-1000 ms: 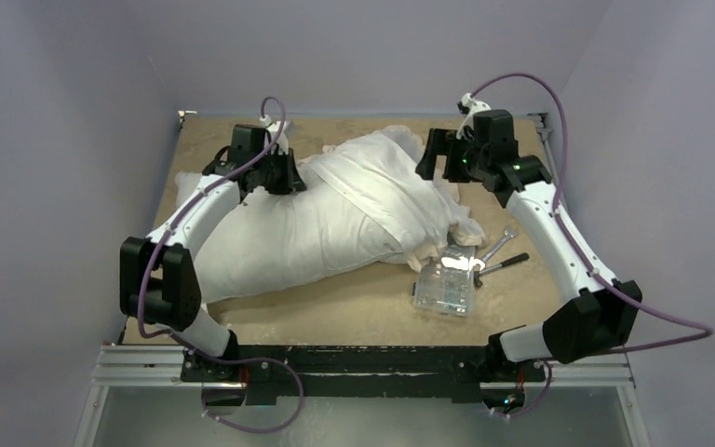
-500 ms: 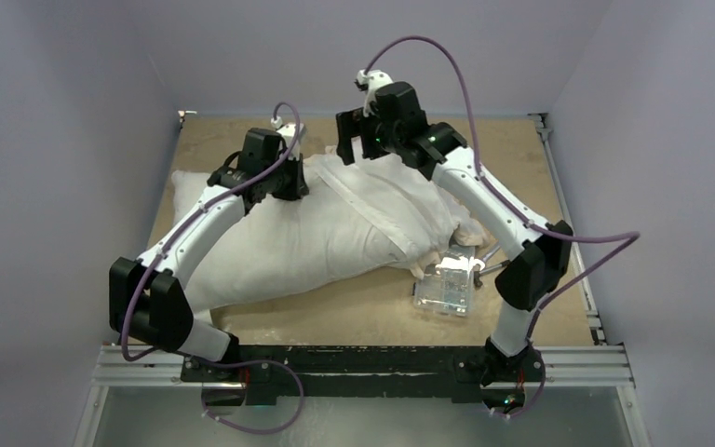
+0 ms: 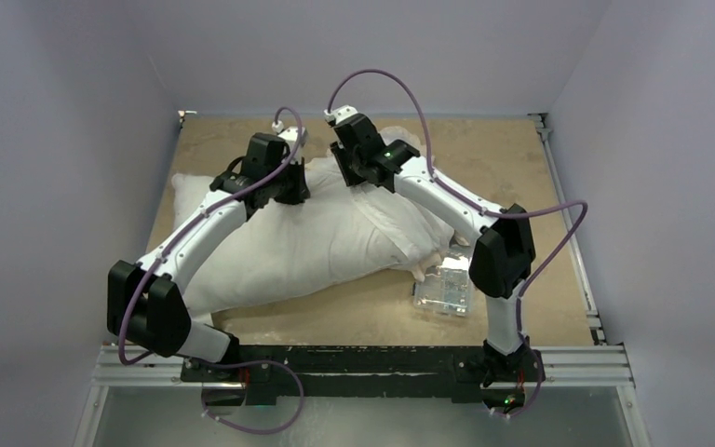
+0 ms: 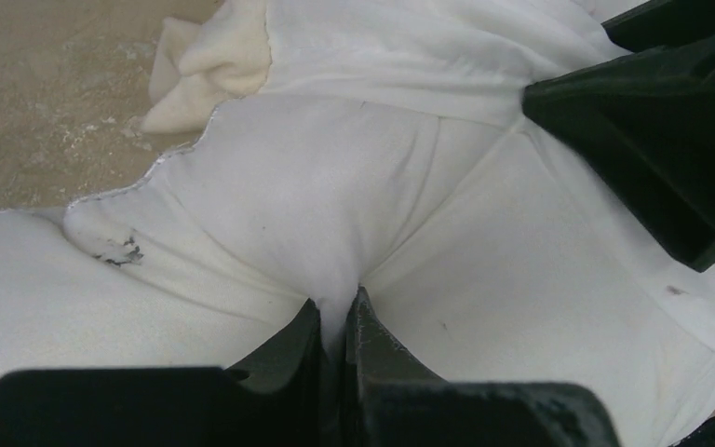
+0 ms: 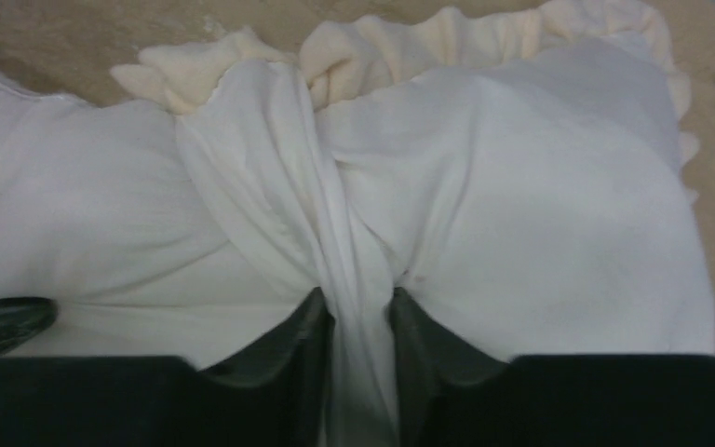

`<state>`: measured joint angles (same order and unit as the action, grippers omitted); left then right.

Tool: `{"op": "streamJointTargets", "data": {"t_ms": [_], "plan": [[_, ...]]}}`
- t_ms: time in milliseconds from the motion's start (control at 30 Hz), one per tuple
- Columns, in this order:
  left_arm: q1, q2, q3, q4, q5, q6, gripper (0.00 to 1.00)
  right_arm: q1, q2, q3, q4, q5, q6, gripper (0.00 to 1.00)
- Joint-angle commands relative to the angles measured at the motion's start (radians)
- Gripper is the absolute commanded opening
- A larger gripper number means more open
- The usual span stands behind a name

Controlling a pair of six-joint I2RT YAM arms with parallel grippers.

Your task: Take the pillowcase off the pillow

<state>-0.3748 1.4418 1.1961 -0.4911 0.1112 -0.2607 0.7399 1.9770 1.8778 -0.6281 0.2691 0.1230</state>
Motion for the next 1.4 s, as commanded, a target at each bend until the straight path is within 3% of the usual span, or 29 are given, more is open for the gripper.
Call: {"op": "streamJointTargets", "data": {"t_ms": [0,67,167,400,800,1067,1367], "plan": [[-0.010,-0.051,-0.023,-0.046,-0.033,-0.030,0.00,-0.012,-0.049,-0.052,-0.072,0.191,-0.016,0.21],[-0.009,-0.058,-0.030,-0.064,-0.051,-0.033,0.00,-0.016,-0.066,-0.061,-0.073,0.248,-0.030,0.07],[-0.009,-0.074,-0.046,-0.089,-0.099,-0.046,0.00,-0.048,-0.106,-0.061,-0.073,0.273,-0.027,0.00],[-0.009,-0.134,-0.084,-0.129,-0.160,-0.072,0.00,-0.213,-0.236,-0.063,-0.062,0.147,0.064,0.00],[-0.009,-0.196,-0.128,-0.168,-0.236,-0.097,0.00,-0.368,-0.360,-0.155,-0.009,0.034,0.134,0.00],[-0.007,-0.254,-0.107,-0.212,-0.315,-0.103,0.00,-0.479,-0.411,-0.265,0.020,-0.015,0.164,0.00],[-0.002,-0.310,-0.045,-0.254,-0.378,-0.100,0.00,-0.594,-0.407,-0.269,0.013,-0.043,0.185,0.00]]}}
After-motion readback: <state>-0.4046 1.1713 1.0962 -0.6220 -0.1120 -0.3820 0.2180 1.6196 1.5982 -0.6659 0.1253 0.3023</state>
